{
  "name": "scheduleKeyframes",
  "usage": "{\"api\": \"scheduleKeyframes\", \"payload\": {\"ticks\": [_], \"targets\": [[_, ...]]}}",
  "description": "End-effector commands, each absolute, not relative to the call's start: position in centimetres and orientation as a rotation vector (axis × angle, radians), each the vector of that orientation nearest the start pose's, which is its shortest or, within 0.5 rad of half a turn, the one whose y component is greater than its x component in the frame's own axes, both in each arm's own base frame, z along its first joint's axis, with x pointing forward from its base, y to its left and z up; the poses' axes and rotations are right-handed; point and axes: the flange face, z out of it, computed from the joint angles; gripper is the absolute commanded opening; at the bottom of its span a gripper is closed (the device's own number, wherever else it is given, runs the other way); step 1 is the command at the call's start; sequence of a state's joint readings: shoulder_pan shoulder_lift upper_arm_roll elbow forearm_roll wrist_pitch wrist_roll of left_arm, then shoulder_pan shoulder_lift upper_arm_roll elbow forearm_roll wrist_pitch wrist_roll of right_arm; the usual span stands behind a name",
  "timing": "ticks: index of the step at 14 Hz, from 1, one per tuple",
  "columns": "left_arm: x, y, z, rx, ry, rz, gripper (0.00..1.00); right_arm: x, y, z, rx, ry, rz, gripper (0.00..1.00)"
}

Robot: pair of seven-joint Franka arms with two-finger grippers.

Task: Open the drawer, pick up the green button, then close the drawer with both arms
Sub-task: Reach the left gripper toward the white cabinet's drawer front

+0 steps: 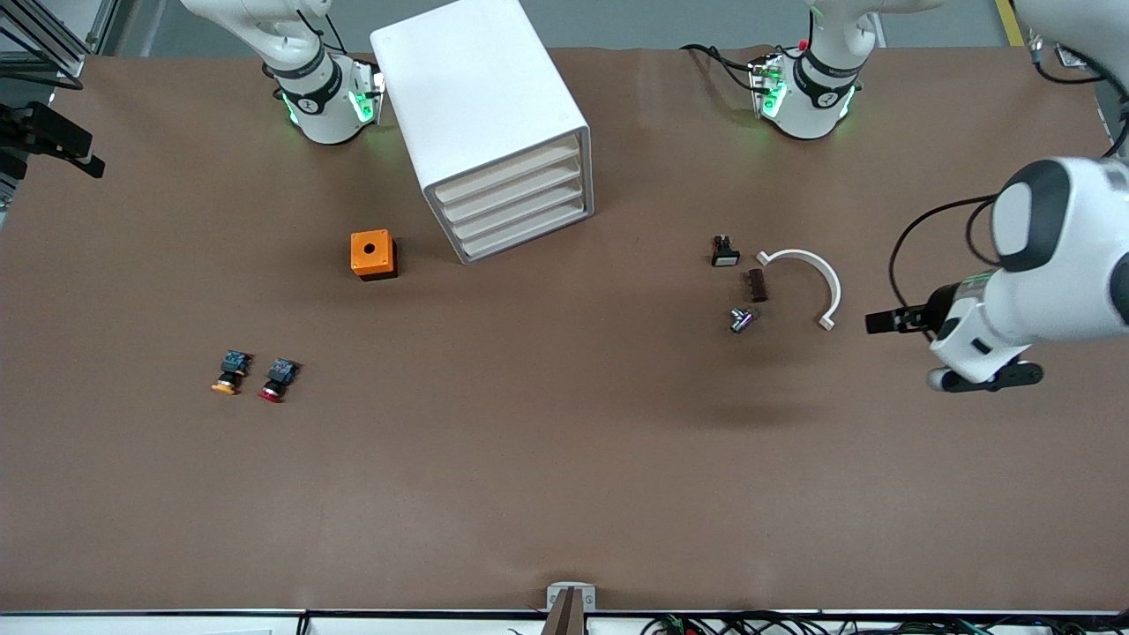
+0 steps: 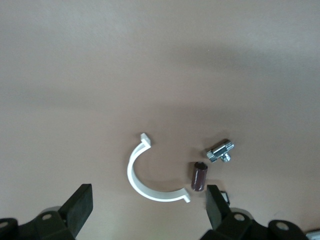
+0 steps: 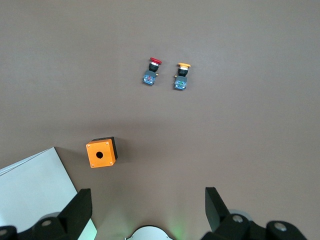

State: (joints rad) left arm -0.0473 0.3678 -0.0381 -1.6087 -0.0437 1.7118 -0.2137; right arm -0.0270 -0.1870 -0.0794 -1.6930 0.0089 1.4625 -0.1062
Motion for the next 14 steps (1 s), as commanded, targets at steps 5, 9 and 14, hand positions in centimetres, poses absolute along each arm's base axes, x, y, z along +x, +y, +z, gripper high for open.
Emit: {"api": "scheduleKeyframes", "payload": {"ticks": [5, 9, 14], "targets": [[63.2, -14.4, 32.9, -2.973, -0.544, 0.505, 1.00, 47.4, -5.2, 65.8, -3.112, -0.021, 0.047, 1.00], [62.2, -20.6, 29.9, -2.843, -1.008, 0.650, 1.00, 47.4, -5.2, 65.9, -3.112, -0.021, 0.047, 1.00], [61.3, -26.8, 27.3, -2.639, -1.438, 0.962, 1.00, 47.4, -5.2, 65.8, -3.113, -0.021, 0.052, 1.00]]}}
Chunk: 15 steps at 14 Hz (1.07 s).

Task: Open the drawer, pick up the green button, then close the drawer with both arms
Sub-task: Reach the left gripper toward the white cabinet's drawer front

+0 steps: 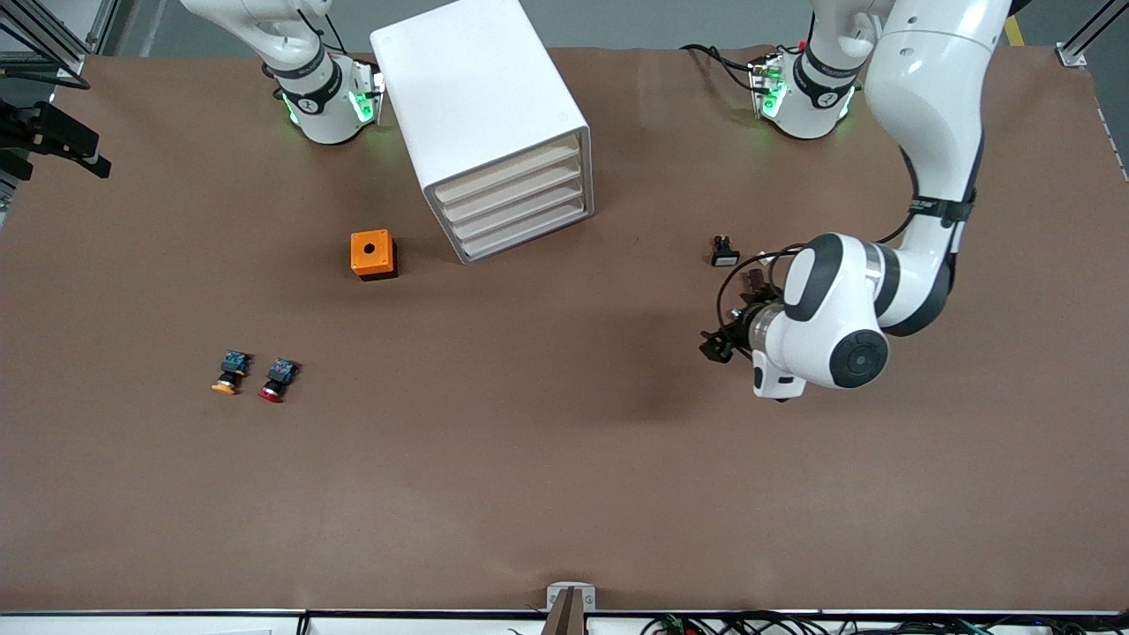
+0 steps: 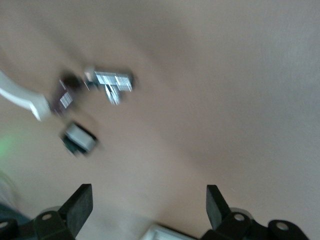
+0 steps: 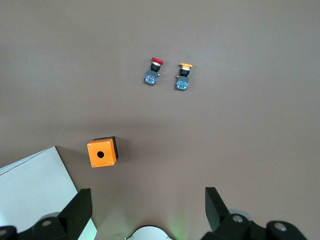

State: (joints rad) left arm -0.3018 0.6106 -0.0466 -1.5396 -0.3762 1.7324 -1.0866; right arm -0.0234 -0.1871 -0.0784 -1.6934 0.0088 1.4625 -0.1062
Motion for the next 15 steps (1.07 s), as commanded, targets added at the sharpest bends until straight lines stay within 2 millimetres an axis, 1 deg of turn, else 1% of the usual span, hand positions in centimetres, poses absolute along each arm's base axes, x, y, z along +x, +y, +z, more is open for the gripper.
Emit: {"api": "scheduleKeyframes", "payload": {"ticks": [1, 2, 5, 7, 9, 11, 12, 15], "targets": [[61.1, -27.6, 26.4, -2.534, -1.536, 1.003, 1.00, 47.4, -5.2, 65.8, -3.113, -0.021, 0.052, 1.00], [60.7, -28.4, 25.5, -2.423, -1.624, 1.052, 1.00, 47.4, -5.2, 65.9, -3.113, -0.023, 0.047, 1.00], [59.2, -31.4, 23.3, -2.114, -1.795, 1.220, 1.00, 47.4, -5.3, 65.9, -3.115, -0.021, 0.047, 1.00], [58.4, -33.2, 21.7, -1.917, -1.880, 1.265, 1.00, 47.4, -5.4, 65.8, -3.119, -0.023, 0.048, 1.00], [58.2, -34.8, 20.1, -1.717, -1.960, 1.325, 1.00, 47.5, -5.4, 65.9, -3.139, -0.030, 0.044, 1.00], [57.3, -36.4, 19.0, -1.583, -1.970, 1.374, 1.00, 47.5, -5.4, 65.9, -3.139, -0.030, 0.044, 1.00], [56.5, -37.3, 18.5, -1.547, -1.943, 1.404, 1.00, 47.5, -5.5, 66.0, -3.141, -0.029, 0.042, 1.00], [53.7, -39.4, 16.2, -1.378, -1.851, 1.458, 1.00, 47.5, -5.4, 65.9, -3.140, -0.032, 0.044, 1.00]]}}
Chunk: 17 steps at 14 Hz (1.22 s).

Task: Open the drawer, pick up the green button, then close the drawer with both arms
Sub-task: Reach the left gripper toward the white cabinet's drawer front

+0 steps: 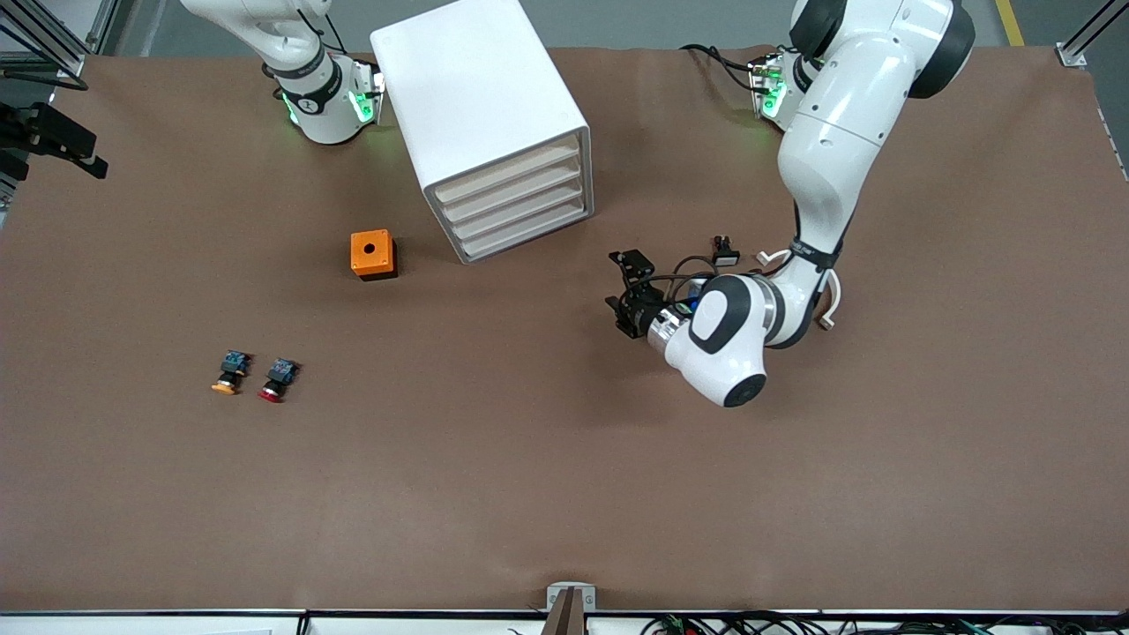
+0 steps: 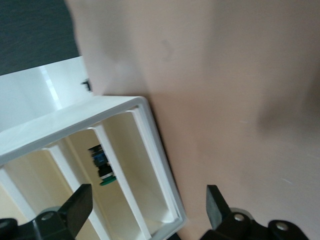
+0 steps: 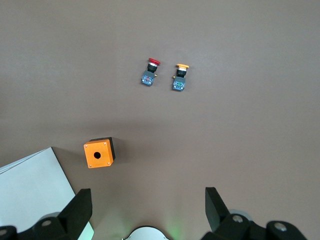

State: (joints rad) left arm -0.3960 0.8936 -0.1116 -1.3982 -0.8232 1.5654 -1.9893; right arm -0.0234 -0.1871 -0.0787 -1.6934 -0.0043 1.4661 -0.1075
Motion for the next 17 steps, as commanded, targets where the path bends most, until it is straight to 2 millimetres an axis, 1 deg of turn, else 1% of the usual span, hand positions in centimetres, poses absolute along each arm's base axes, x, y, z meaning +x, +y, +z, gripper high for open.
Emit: {"api": "scheduleKeyframes", "payload": {"ticks": [1, 3, 4, 5, 6, 7, 9, 11, 13, 17], "targets": [[52.5, -40.2, 15.9, 1.791, 2.415, -1.971, 1.00, 47.5, -5.3, 65.9, -3.140, -0.034, 0.044, 1.00], [51.1, -41.4, 15.7, 1.808, 2.417, -2.039, 1.00, 47.5, -5.3, 66.0, -3.140, -0.034, 0.042, 1.00], [50.6, -41.8, 15.2, 1.795, 2.440, -2.069, 0.96, 47.5, -5.3, 65.9, -3.140, -0.034, 0.044, 1.00], [50.1, -42.0, 14.6, 1.775, 2.453, -2.109, 0.80, 47.5, -5.3, 65.9, -3.140, -0.034, 0.044, 1.00], [49.5, -42.6, 14.5, 1.767, 2.436, -2.150, 0.70, 47.5, -5.4, 65.9, -3.140, -0.032, 0.044, 1.00], [49.1, -43.1, 14.5, 1.760, 2.420, -2.185, 0.58, 47.5, -5.3, 65.9, -3.140, -0.034, 0.044, 1.00], [48.5, -43.8, 14.3, 1.731, 2.398, -2.241, 0.42, 47.5, -5.3, 65.9, -3.140, -0.034, 0.044, 1.00], [47.7, -44.4, 13.5, 1.733, 2.402, -2.263, 0.40, 47.5, -5.3, 65.9, -3.140, -0.034, 0.044, 1.00], [46.6, -45.2, 12.7, 1.750, 2.407, -2.279, 0.40, 47.5, -5.3, 65.9, -3.140, -0.034, 0.047, 1.00], [44.2, -47.0, 11.9, 1.805, 2.429, -2.293, 0.40, 47.5, -5.4, 66.1, -3.140, -0.032, 0.042, 1.00]]}}
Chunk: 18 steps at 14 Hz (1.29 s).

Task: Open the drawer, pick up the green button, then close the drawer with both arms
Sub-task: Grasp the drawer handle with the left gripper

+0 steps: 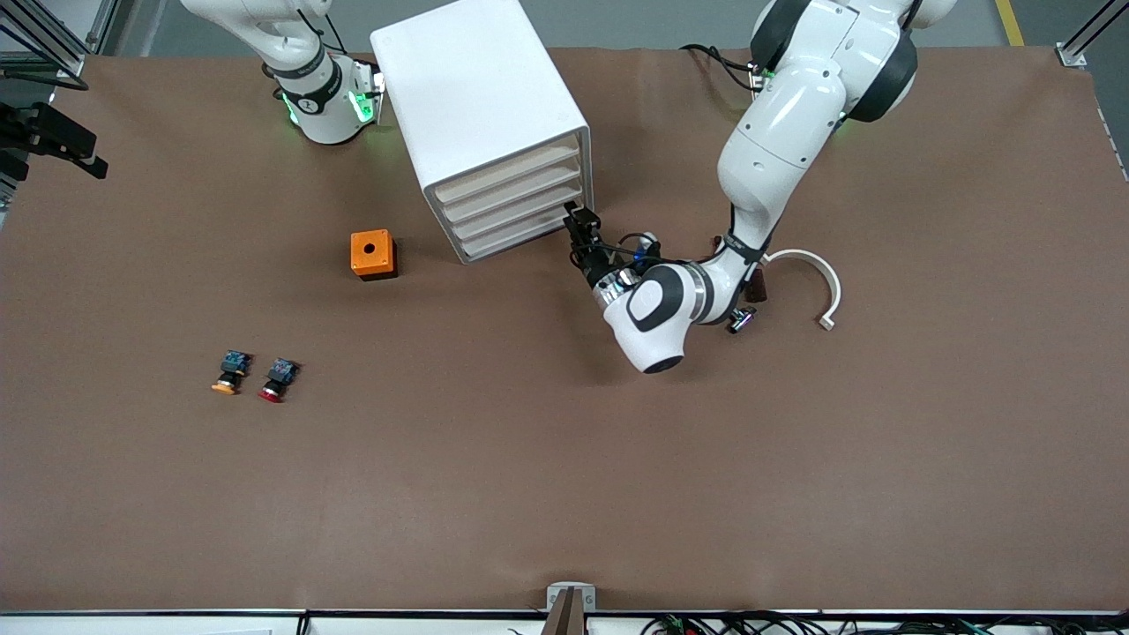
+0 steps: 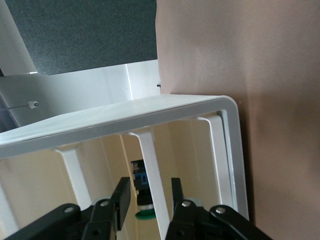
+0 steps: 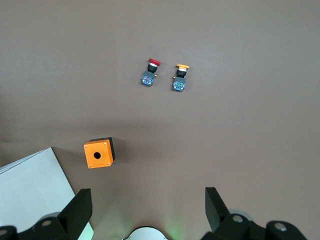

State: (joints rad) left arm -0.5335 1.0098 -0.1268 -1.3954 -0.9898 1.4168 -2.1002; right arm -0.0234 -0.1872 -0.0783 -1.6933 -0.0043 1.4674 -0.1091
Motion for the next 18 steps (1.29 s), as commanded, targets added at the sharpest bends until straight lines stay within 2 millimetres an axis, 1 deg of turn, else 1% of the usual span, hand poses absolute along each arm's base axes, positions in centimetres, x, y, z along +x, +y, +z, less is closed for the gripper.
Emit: {"api": "scheduleKeyframes", "payload": {"ticks": [1, 3, 6, 9, 11, 13, 14, 15, 18], "targets": [[43.6, -47.4, 11.9, -1.185, -1.580, 1.495, 0.40, 47.5, -5.4, 66.1, -3.139, -0.030, 0.044, 1.00], [41.7, -48.6, 11.8, -1.196, -1.529, 1.475, 0.40, 47.5, -5.4, 66.1, -3.140, -0.032, 0.044, 1.00], [39.7, -49.2, 11.0, -1.170, -1.495, 1.442, 0.40, 47.4, -5.4, 66.0, -3.139, -0.029, 0.052, 1.00], [38.4, -49.2, 10.5, -1.152, -1.465, 1.425, 0.38, 47.5, -5.5, 66.1, -3.140, -0.027, 0.042, 1.00], [38.2, -49.1, 10.2, -1.135, -1.469, 1.413, 0.27, 47.5, -5.7, 66.1, -3.139, -0.022, 0.042, 1.00], [38.3, -49.1, 10.1, -1.136, -1.470, 1.411, 0.19, 47.6, -5.9, 66.0, -3.136, -0.016, 0.034, 1.00], [38.5, -49.0, 10.1, -1.136, -1.473, 1.412, 0.15, 47.6, -5.6, 66.0, -3.135, -0.023, 0.034, 1.00], [38.6, -48.9, 10.1, -1.140, -1.475, 1.408, 0.13, 47.6, -5.3, 66.1, -3.134, -0.030, 0.036, 1.00], [39.5, -48.3, 10.1, -1.134, -1.493, 1.411, 0.13, 47.6, -5.2, 65.9, -3.127, -0.031, 0.045, 1.00]]}}
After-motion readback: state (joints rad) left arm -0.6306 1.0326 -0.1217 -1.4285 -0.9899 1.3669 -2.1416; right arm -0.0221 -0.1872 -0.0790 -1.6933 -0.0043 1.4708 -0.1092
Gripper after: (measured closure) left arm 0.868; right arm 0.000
